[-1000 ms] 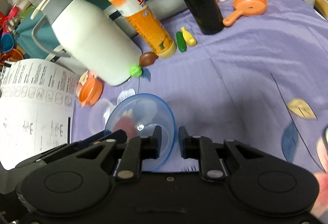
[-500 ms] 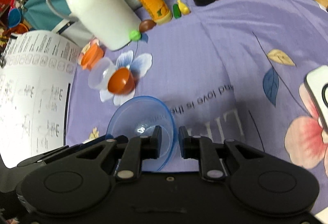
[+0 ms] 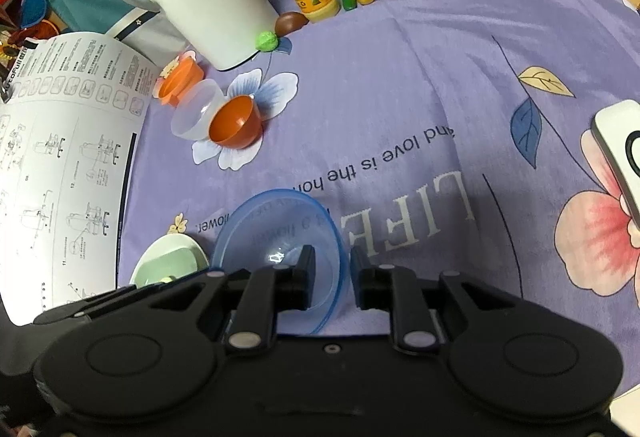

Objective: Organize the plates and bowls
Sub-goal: 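Carry the blue bowl with both tools beside the plate stack, lower, open both, then move both tools over to the clear plastic bowl, then close both tools on the clear bowl rim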

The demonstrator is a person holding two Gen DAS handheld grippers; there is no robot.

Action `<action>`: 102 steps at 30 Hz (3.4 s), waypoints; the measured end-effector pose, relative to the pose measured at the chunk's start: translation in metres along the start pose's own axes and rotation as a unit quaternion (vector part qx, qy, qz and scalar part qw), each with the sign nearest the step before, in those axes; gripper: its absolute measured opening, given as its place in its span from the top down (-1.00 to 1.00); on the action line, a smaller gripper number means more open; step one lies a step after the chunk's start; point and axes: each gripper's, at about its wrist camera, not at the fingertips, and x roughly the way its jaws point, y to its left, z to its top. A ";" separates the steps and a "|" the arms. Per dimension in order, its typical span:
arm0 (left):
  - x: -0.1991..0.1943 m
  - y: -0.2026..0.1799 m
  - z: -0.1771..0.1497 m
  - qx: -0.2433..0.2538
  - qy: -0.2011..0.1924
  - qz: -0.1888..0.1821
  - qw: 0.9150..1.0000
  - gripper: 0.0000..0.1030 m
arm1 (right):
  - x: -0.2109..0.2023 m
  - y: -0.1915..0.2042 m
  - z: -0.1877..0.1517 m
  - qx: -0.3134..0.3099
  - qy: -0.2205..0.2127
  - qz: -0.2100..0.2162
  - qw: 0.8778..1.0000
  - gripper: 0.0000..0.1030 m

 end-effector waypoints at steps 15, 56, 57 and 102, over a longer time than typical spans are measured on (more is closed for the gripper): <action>0.017 -0.003 -0.004 0.006 0.014 0.000 1.000 0.31 | 0.009 -0.004 -0.002 0.000 0.004 -0.011 1.000 0.46; -0.038 0.023 -0.016 -0.045 -0.080 0.017 0.996 -1.00 | -0.031 -0.005 -0.004 -0.016 -0.045 -0.049 0.998 -1.00; -0.038 0.025 -0.017 -0.048 -0.079 0.017 0.996 -1.00 | -0.031 -0.004 -0.005 -0.018 -0.045 -0.050 0.998 -1.00; 0.011 0.184 0.091 -0.140 -0.104 0.099 0.980 -1.00 | 0.085 0.130 0.116 -0.091 -0.006 -0.013 0.996 -1.00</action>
